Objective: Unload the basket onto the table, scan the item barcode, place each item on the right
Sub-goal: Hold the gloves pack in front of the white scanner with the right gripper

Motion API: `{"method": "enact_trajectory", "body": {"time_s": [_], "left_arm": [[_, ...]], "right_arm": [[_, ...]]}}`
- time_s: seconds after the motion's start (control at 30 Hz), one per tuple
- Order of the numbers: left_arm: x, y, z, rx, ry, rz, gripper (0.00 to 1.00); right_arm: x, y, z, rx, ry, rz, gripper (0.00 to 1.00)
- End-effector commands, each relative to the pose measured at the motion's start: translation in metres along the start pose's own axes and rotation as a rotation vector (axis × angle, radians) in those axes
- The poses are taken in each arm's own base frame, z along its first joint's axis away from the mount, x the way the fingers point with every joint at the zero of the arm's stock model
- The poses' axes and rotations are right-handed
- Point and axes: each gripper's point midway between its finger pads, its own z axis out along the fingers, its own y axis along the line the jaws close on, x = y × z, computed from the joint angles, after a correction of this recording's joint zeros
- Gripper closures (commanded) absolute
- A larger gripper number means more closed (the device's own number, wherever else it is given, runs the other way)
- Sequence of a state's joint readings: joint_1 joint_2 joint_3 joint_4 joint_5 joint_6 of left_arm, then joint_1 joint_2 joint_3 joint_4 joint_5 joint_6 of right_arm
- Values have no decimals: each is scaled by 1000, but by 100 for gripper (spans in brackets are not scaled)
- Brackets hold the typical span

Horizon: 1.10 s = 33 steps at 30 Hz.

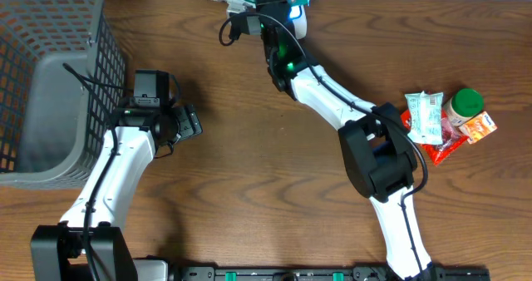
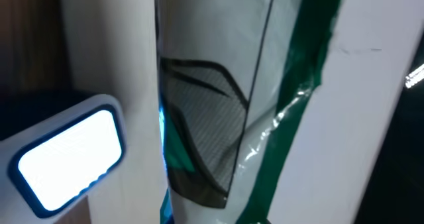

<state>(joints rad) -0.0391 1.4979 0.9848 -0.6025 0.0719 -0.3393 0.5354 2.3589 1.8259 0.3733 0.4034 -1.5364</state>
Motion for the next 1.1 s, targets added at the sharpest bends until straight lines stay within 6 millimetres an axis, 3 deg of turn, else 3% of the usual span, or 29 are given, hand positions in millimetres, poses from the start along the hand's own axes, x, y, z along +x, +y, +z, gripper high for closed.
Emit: {"method": "enact_trajectory", "body": {"time_s": [0.0, 0.2, 0.4, 0.53, 0.67, 0.9, 1.07], "left_arm": [[6, 6, 4, -22, 16, 2, 14], [6, 6, 4, -22, 16, 2, 15], [6, 6, 4, -22, 16, 2, 14], [6, 6, 4, -22, 16, 2, 14], [6, 6, 4, -22, 16, 2, 15], [6, 6, 4, -22, 16, 2, 15], [6, 6, 4, -22, 16, 2, 15]], "right_arm": [[0, 2, 9, 7, -63, 101, 99], [7, 4, 14, -9, -98, 246, 99], [11, 4, 16, -6, -93, 251, 99], [10, -4, 15, 24, -99, 285, 99], [8, -25, 9, 70, -94, 373, 99], [8, -100, -31, 78, -130, 614, 99], [2, -121, -87, -168, -188, 771, 99]]}}
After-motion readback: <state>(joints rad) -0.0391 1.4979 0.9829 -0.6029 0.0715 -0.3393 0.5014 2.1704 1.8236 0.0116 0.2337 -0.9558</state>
